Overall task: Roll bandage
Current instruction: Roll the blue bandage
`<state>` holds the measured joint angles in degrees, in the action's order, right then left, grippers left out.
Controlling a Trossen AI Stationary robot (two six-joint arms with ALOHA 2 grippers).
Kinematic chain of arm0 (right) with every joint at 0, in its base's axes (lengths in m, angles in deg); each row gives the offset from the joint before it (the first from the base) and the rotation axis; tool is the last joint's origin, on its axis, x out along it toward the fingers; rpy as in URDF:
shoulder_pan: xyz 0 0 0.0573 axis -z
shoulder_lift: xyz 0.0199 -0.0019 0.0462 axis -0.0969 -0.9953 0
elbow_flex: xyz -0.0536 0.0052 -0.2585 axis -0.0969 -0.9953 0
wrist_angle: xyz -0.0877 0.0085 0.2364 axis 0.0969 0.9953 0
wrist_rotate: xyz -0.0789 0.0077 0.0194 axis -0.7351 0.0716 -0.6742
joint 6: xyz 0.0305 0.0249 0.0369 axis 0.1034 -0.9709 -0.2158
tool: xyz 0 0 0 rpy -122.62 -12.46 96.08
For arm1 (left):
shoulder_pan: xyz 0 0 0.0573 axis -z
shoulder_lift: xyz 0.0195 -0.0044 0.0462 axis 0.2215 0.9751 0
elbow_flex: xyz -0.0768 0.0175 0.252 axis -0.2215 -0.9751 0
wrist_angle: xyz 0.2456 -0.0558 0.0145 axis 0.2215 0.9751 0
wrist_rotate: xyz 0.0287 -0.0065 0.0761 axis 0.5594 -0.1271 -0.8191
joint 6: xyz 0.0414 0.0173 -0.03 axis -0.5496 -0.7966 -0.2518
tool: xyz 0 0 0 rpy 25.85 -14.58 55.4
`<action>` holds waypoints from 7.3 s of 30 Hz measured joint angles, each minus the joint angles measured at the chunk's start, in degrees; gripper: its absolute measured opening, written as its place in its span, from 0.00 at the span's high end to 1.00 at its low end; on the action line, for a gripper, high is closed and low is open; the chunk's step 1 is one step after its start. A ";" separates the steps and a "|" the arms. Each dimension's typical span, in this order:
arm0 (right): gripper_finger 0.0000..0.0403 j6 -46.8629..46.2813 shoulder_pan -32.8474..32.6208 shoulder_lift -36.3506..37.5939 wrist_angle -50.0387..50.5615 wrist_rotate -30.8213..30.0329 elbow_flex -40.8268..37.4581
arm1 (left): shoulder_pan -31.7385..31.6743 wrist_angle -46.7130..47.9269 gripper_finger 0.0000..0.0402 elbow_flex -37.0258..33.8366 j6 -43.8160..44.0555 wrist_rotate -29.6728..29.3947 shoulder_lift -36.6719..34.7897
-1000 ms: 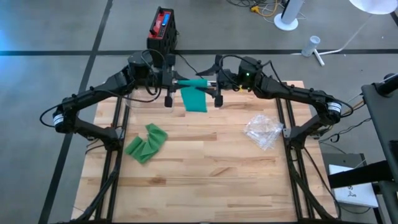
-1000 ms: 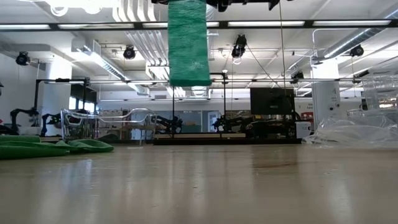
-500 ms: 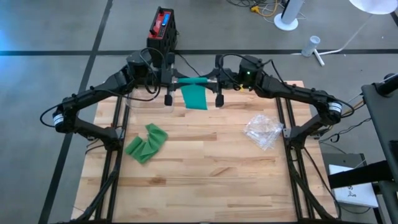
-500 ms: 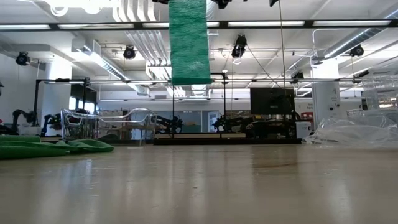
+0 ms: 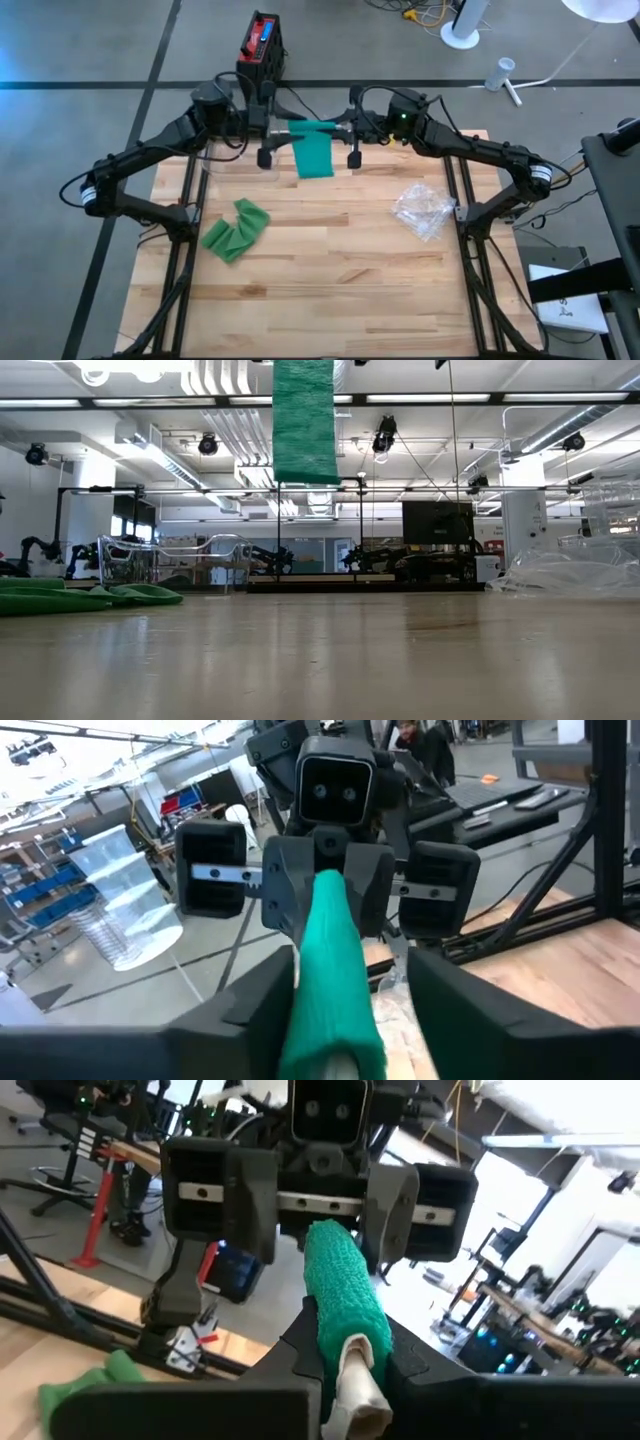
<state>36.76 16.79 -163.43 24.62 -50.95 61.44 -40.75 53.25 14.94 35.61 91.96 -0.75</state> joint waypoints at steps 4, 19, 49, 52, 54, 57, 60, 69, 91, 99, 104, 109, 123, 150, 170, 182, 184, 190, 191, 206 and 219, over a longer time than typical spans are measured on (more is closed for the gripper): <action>0.94 0.87 -0.07 0.43 -1.82 0.26 -0.99 | -1.00 0.21 0.41 0.00 0.50 -0.02 -0.88; 0.94 2.80 -0.07 3.52 -11.54 -3.01 -10.41 | -3.38 -6.49 0.23 -4.96 9.36 7.56 -1.25; 0.95 36.11 -0.96 3.54 -9.48 -4.08 -9.14 | -3.38 -12.52 0.15 -3.65 43.33 10.21 3.68; 0.95 39.74 -0.96 3.54 -8.72 -4.11 -9.14 | -3.38 -13.82 0.16 -3.65 47.73 10.06 4.25; 0.95 40.56 -0.96 3.54 -8.70 -4.15 -9.14 | -3.38 -14.24 0.18 -3.65 48.98 10.10 4.70; 0.95 40.03 -0.96 3.54 -8.81 -4.15 -9.00 | -3.38 -13.77 0.23 -3.65 47.22 10.10 4.91; 0.95 39.41 -0.96 3.54 -8.75 -4.42 -8.99 | -3.38 -13.87 0.31 -3.65 44.34 10.10 4.83; 0.91 34.74 -0.98 3.54 -8.28 -5.33 -8.99 | -3.40 -13.30 0.71 -3.65 40.53 8.46 4.82; 0.43 21.00 -3.21 6.29 -1.88 -9.18 -9.01 | -3.84 -17.13 0.92 -3.65 32.86 11.39 4.76; 0.45 39.88 -5.36 5.55 -6.05 -16.70 -9.07 | -3.82 -16.47 0.91 -3.65 36.62 11.78 4.74; 0.46 45.61 -5.64 5.57 -6.28 -18.47 -9.07 | -3.84 -15.87 0.92 -3.65 36.69 11.67 4.74; 0.46 48.15 -5.77 4.58 -6.69 -17.69 -9.07 | -3.82 -15.10 0.91 -3.65 36.70 11.56 4.74; 0.67 50.73 -6.21 3.63 -7.91 -17.64 -9.05 | -3.82 -13.23 0.90 -3.65 35.27 10.10 4.74; 0.94 4.91 -6.19 9.79 -3.25 -19.52 -9.03 | -2.94 -15.61 0.39 -4.59 9.27 2.49 5.16; 0.94 -20.39 -2.86 11.26 -2.43 -9.84 -5.20 | -2.83 -30.81 1.00 -14.72 12.86 4.06 6.79; 0.95 -21.39 1.83 10.96 -2.37 -9.76 -3.65 | -1.02 -32.69 1.00 -18.46 8.38 0.41 6.18; 0.95 -19.85 1.60 10.01 -2.24 -9.62 -3.72 | -1.06 -32.21 0.99 -18.01 6.76 0.04 5.84; 0.94 -15.30 1.60 9.49 0.34 -9.53 -3.79 | -1.26 -28.16 0.86 -17.99 0.95 -4.81 3.96; 0.94 -14.10 1.60 9.49 1.11 -9.51 -3.89 | -1.32 -27.72 0.82 -17.99 0.56 -6.39 3.45; 0.94 -3.54 1.57 8.83 3.63 -6.54 -5.34 | -1.27 -28.71 0.24 -13.90 -0.14 -1.99 -0.90; 0.94 -3.19 1.54 8.46 4.39 -2.45 -5.47 | -0.19 -17.81 0.31 -0.19 -0.01 0.59 8.35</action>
<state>33.57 18.33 -154.97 29.01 -53.39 55.97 -40.94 35.44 14.76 35.60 92.55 7.59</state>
